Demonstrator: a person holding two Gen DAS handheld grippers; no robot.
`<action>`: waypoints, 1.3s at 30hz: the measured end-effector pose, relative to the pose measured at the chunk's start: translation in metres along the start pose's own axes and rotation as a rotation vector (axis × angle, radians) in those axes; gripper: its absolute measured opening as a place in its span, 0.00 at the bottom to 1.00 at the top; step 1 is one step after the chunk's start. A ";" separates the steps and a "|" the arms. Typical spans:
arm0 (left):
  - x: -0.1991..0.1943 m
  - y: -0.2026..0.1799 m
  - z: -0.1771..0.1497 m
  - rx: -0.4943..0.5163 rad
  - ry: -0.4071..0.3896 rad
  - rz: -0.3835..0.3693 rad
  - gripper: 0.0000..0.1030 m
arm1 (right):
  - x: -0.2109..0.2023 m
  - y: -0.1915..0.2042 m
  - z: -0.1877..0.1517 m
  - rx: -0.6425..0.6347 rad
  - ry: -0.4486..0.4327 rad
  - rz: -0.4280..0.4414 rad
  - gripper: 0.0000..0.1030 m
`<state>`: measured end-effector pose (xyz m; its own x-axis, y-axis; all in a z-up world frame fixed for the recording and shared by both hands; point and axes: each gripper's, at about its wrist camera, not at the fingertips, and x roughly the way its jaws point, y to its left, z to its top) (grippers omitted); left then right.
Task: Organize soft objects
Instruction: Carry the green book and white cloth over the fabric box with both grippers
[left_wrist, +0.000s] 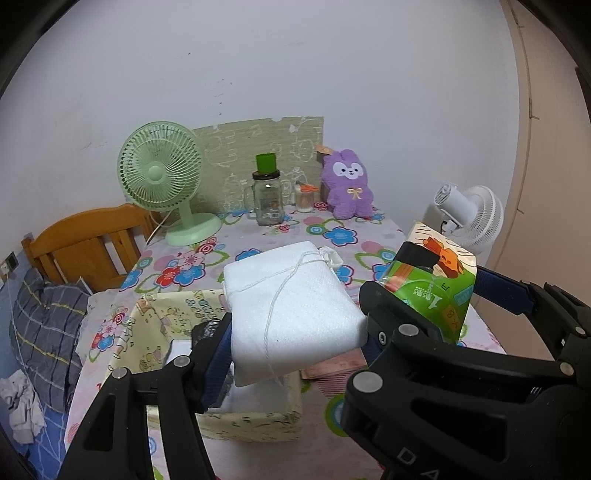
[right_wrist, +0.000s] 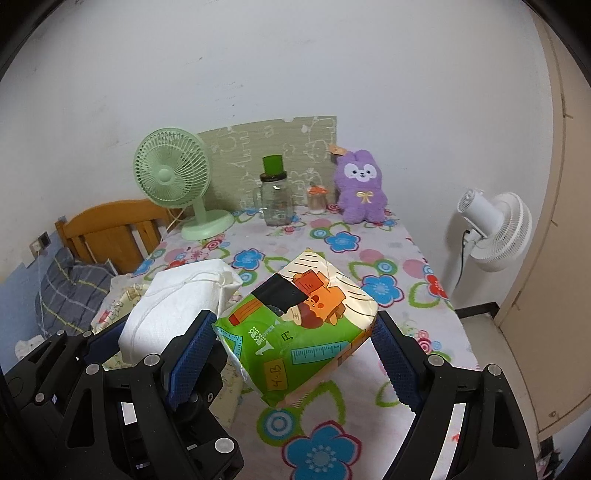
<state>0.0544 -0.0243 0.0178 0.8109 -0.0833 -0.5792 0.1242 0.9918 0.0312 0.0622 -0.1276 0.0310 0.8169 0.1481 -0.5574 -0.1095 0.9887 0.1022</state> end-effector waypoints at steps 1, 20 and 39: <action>0.000 0.003 0.000 -0.003 0.000 0.003 0.66 | 0.001 0.003 0.000 -0.003 0.001 0.003 0.84; 0.021 0.068 -0.001 -0.066 0.023 0.078 0.67 | 0.043 0.062 0.011 -0.056 0.029 0.082 0.84; 0.059 0.118 -0.023 -0.129 0.132 0.131 0.69 | 0.100 0.110 0.001 -0.134 0.126 0.161 0.84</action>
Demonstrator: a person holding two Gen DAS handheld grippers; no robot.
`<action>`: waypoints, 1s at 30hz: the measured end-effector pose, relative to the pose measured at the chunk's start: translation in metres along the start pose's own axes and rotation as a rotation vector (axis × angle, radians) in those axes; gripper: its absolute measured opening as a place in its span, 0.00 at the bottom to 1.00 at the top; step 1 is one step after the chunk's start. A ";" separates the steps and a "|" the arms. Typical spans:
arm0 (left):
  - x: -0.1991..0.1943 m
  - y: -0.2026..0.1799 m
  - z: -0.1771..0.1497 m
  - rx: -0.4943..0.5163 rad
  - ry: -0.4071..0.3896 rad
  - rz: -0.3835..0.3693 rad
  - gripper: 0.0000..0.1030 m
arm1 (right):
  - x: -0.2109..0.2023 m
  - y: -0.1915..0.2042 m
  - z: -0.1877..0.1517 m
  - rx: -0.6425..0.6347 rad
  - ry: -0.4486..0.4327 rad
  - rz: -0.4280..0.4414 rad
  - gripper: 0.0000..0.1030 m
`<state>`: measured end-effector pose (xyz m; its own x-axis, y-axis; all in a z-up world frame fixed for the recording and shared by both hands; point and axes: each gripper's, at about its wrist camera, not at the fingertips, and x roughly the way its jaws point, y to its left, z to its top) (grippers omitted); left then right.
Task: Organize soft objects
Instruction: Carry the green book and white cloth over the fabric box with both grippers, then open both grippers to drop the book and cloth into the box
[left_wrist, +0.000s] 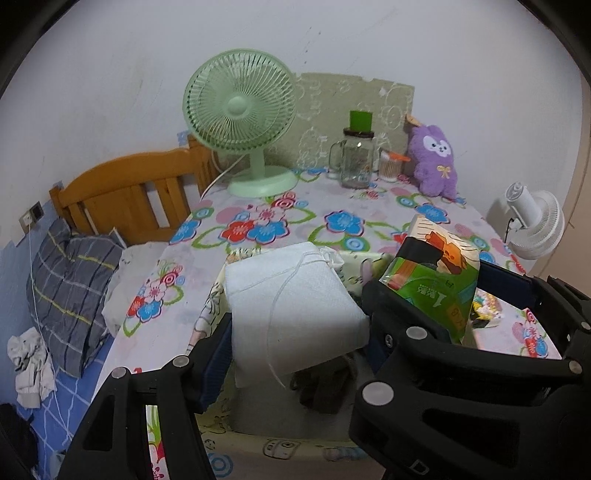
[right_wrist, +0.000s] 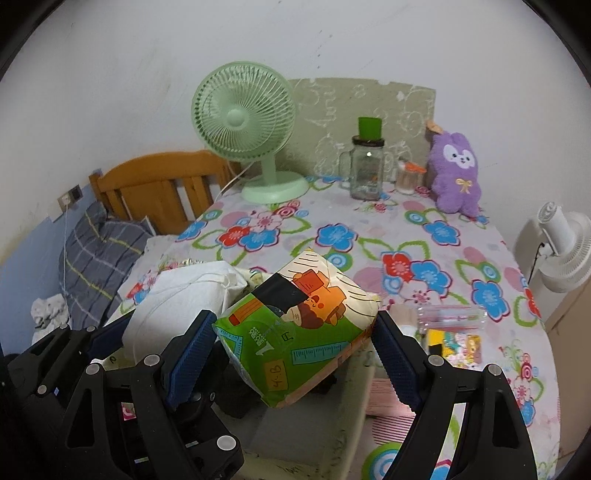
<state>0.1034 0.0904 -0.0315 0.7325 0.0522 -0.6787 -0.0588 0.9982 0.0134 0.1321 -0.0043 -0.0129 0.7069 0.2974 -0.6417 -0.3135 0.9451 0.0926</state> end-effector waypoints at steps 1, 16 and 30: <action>0.002 0.002 -0.001 -0.004 0.008 0.001 0.69 | 0.003 0.001 0.000 -0.004 0.008 0.003 0.84; 0.016 0.006 -0.004 -0.017 0.072 -0.022 0.76 | 0.021 0.003 -0.006 -0.018 0.073 0.053 0.89; -0.007 -0.007 -0.001 -0.015 0.029 -0.021 0.84 | -0.006 -0.005 -0.003 -0.047 0.021 0.044 0.93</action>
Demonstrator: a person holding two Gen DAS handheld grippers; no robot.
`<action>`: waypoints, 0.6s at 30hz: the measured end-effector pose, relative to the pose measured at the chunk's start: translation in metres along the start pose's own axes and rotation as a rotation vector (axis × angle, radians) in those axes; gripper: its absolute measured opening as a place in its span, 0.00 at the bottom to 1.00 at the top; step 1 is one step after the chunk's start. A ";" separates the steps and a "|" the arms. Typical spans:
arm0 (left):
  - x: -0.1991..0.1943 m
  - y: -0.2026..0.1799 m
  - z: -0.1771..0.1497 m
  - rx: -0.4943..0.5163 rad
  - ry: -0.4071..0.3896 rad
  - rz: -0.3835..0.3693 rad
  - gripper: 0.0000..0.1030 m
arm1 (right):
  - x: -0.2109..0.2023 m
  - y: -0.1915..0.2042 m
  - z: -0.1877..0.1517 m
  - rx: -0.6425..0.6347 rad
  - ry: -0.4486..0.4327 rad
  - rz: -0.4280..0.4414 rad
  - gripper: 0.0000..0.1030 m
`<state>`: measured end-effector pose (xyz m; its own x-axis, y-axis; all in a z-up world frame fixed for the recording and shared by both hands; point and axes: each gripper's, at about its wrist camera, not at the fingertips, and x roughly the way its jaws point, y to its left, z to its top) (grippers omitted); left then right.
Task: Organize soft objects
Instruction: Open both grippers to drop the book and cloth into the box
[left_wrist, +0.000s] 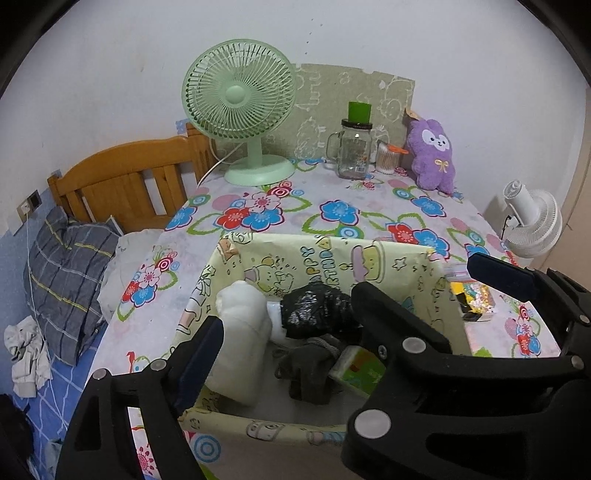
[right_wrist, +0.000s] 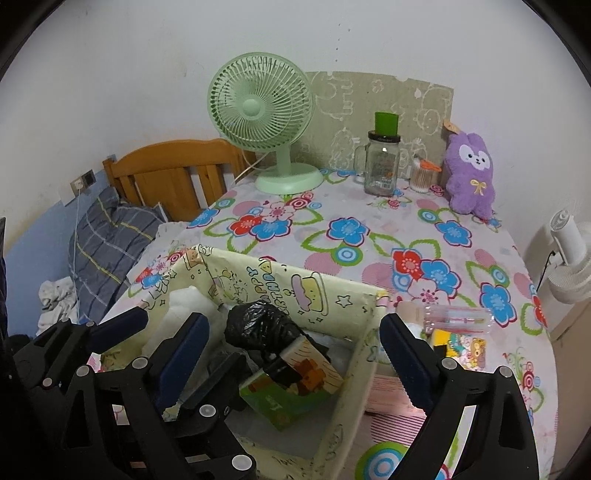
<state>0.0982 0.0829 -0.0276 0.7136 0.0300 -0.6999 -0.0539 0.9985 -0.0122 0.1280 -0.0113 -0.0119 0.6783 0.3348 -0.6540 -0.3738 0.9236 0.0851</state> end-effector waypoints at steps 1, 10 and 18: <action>-0.002 -0.002 0.000 0.002 -0.004 -0.001 0.84 | -0.004 -0.002 0.000 0.000 -0.006 -0.004 0.93; -0.023 -0.025 0.001 0.023 -0.045 -0.012 0.84 | -0.033 -0.017 -0.003 0.013 -0.046 -0.023 0.93; -0.042 -0.048 0.000 0.040 -0.083 -0.026 0.85 | -0.059 -0.032 -0.007 0.026 -0.080 -0.044 0.94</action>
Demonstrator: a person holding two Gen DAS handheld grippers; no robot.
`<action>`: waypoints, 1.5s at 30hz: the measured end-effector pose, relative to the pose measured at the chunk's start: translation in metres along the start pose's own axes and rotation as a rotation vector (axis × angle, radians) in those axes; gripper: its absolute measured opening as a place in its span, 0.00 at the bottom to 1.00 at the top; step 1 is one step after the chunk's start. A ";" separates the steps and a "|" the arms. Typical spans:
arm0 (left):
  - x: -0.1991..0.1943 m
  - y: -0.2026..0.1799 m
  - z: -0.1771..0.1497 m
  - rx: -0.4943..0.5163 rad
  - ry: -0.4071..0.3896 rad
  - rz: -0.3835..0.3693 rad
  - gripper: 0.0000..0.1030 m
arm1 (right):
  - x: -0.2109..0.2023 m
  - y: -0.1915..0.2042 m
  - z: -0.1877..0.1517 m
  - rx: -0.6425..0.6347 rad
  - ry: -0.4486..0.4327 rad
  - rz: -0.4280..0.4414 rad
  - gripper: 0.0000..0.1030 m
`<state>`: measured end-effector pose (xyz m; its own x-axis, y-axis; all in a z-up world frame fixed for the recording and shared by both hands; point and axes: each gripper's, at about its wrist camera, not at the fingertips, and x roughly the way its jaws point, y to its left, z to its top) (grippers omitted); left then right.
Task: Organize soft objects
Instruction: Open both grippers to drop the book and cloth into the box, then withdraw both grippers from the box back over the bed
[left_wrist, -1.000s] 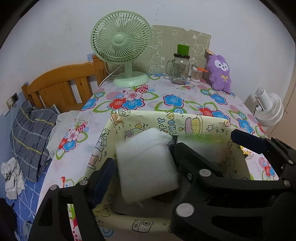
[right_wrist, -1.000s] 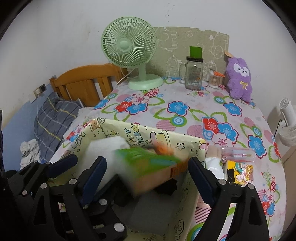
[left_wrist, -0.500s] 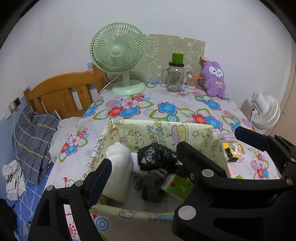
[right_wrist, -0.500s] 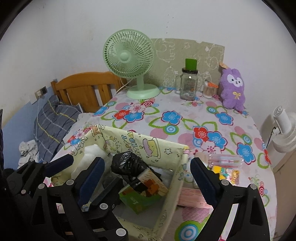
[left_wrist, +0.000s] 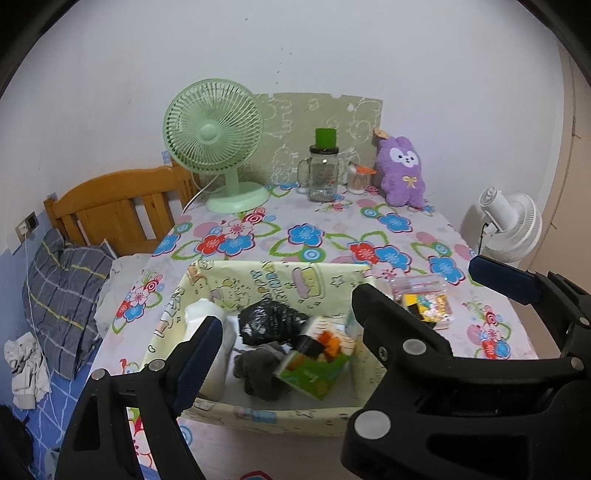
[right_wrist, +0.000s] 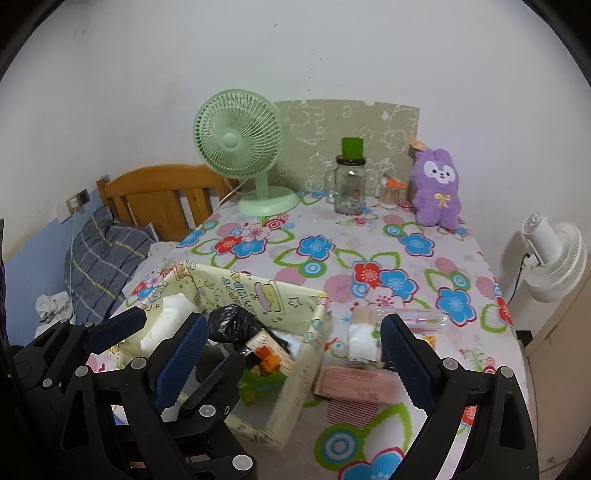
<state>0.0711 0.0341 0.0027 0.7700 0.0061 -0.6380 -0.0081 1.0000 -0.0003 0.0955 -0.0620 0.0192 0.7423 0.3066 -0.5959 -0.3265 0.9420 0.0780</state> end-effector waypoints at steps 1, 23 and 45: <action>-0.002 -0.003 0.000 0.003 -0.005 -0.002 0.85 | -0.003 -0.002 0.000 0.001 -0.005 -0.005 0.94; -0.031 -0.071 -0.009 0.043 -0.053 -0.043 0.85 | -0.057 -0.060 -0.022 0.038 -0.060 -0.053 0.97; -0.010 -0.127 -0.023 0.074 -0.009 -0.124 0.85 | -0.060 -0.114 -0.050 0.085 -0.035 -0.122 0.98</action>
<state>0.0500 -0.0929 -0.0089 0.7681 -0.1178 -0.6294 0.1339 0.9907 -0.0219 0.0593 -0.1948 0.0062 0.7935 0.1927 -0.5773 -0.1831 0.9802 0.0756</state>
